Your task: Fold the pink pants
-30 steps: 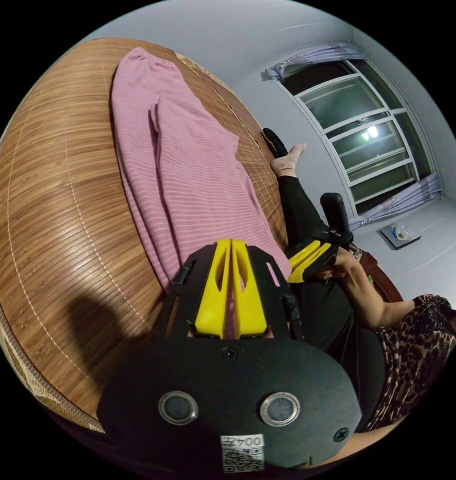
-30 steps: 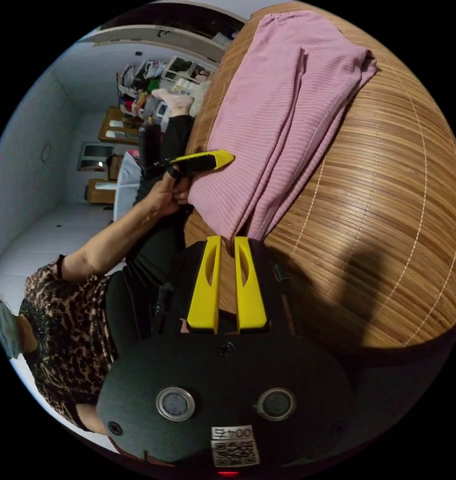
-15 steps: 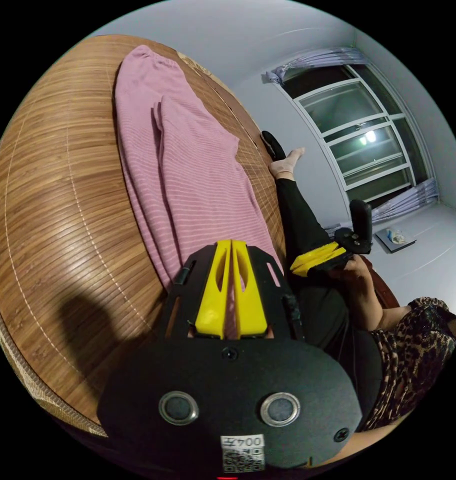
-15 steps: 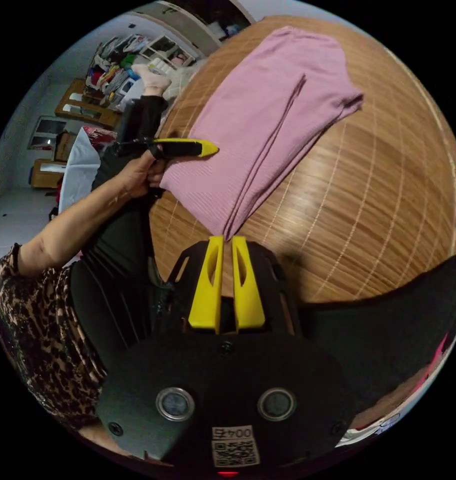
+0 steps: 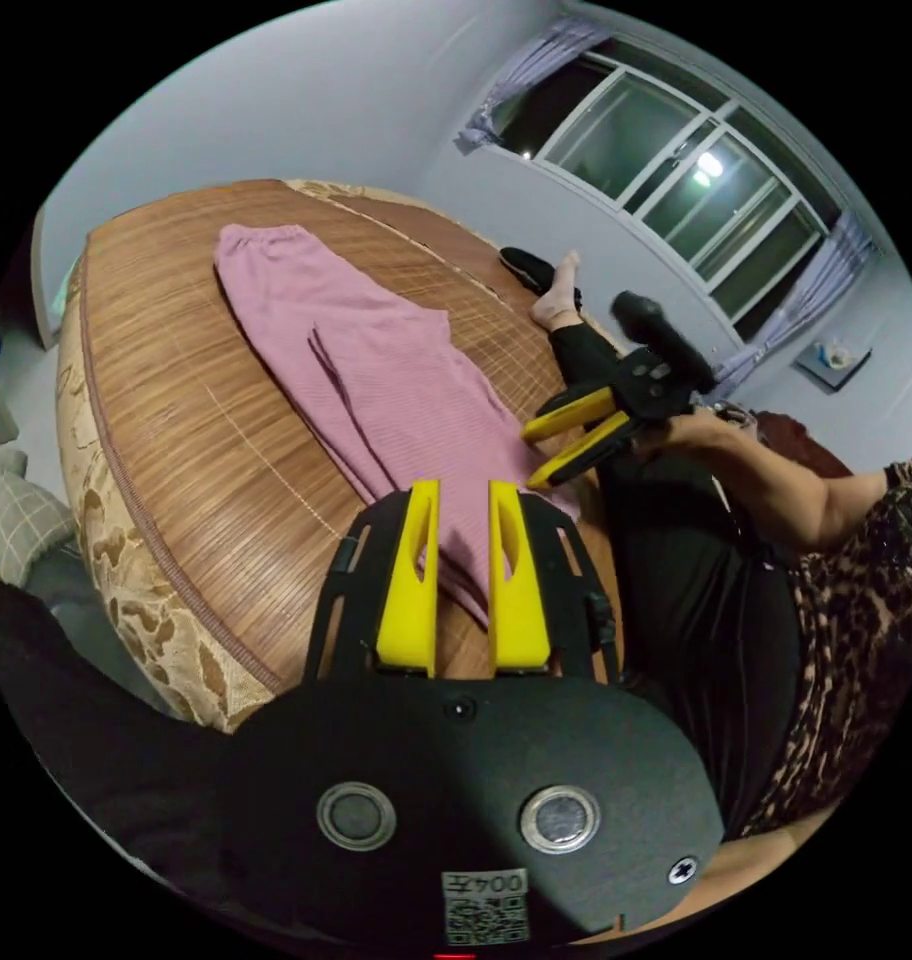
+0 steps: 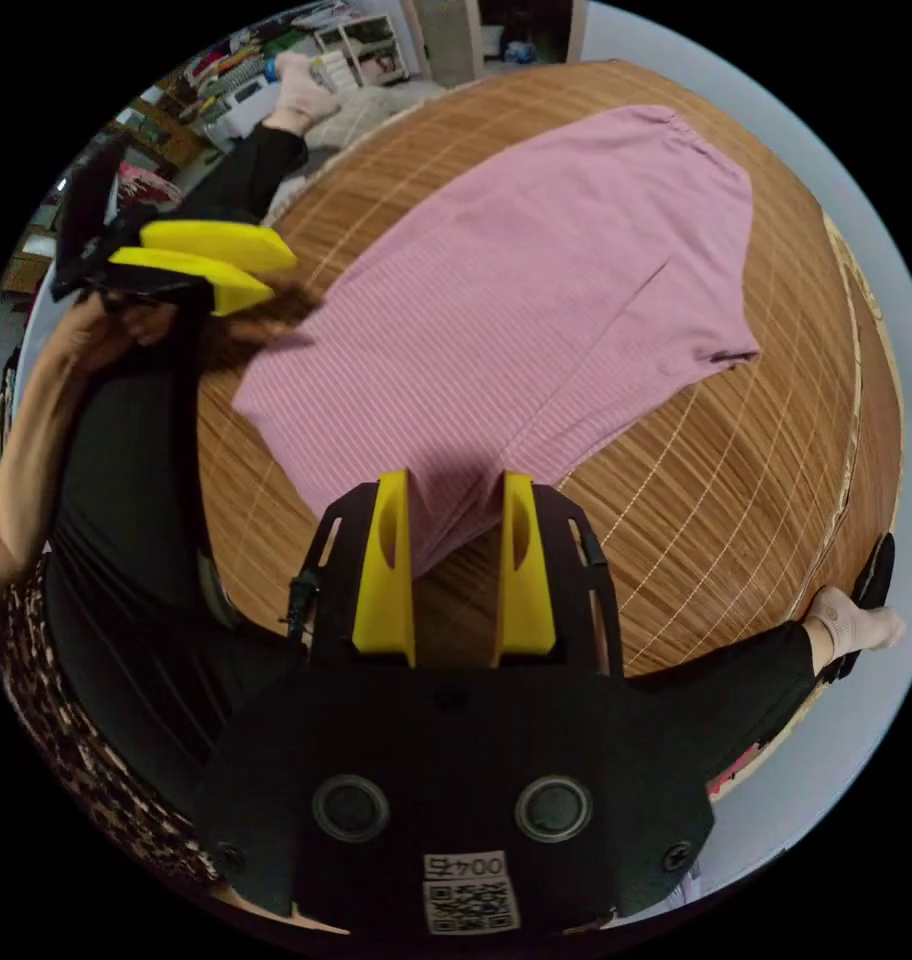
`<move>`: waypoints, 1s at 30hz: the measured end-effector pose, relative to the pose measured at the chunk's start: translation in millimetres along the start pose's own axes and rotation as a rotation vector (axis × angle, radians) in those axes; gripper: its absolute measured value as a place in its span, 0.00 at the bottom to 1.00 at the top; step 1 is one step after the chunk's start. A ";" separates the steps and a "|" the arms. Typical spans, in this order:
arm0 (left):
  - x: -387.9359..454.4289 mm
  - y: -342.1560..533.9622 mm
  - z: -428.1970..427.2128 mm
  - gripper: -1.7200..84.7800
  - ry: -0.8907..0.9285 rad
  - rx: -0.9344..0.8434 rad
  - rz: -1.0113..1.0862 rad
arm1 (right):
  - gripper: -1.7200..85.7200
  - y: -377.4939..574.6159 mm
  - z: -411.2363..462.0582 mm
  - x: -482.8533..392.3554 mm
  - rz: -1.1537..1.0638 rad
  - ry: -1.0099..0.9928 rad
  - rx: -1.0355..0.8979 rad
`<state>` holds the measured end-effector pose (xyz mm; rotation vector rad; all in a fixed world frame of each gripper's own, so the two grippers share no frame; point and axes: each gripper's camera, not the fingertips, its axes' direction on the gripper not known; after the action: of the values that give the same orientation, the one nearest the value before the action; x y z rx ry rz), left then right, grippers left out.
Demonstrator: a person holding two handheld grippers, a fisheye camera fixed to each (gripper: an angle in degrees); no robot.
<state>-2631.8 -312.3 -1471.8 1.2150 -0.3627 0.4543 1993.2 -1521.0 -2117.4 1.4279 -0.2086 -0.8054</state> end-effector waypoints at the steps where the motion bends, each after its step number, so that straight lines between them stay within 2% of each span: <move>1: 1.0 5.9 -4.5 0.12 0.055 0.029 0.013 | 0.17 -4.7 12.2 -5.4 -0.012 0.012 -0.049; 3: 4.9 9.6 -8.0 0.14 0.106 0.045 0.036 | 0.17 -3.6 14.7 -10.9 -0.026 0.015 -0.025; 9: 12.9 5.3 5.0 0.18 0.145 -0.062 0.053 | 0.17 5.1 9.5 -22.1 -0.022 -0.007 0.000; 14: 22.3 1.7 12.7 0.21 0.109 -0.135 0.051 | 0.17 34.4 7.8 -31.7 -0.011 -0.005 0.140; 19: 25.5 2.6 6.4 0.22 0.089 -0.112 0.035 | 0.17 61.1 8.7 -31.6 -0.011 -0.023 0.258; 23: 19.5 1.6 6.9 0.22 0.179 -0.117 0.011 | 0.17 78.2 9.7 -35.0 -0.009 -0.022 0.323; 30: 30.5 -3.4 12.0 0.22 0.094 -0.192 -0.005 | 0.17 97.2 9.6 -40.3 -0.003 -0.010 0.379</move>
<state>-2604.3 -320.3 -1455.6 1.0046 -0.3154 0.4603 1994.1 -1510.6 -2012.3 1.7797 -0.3824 -0.8038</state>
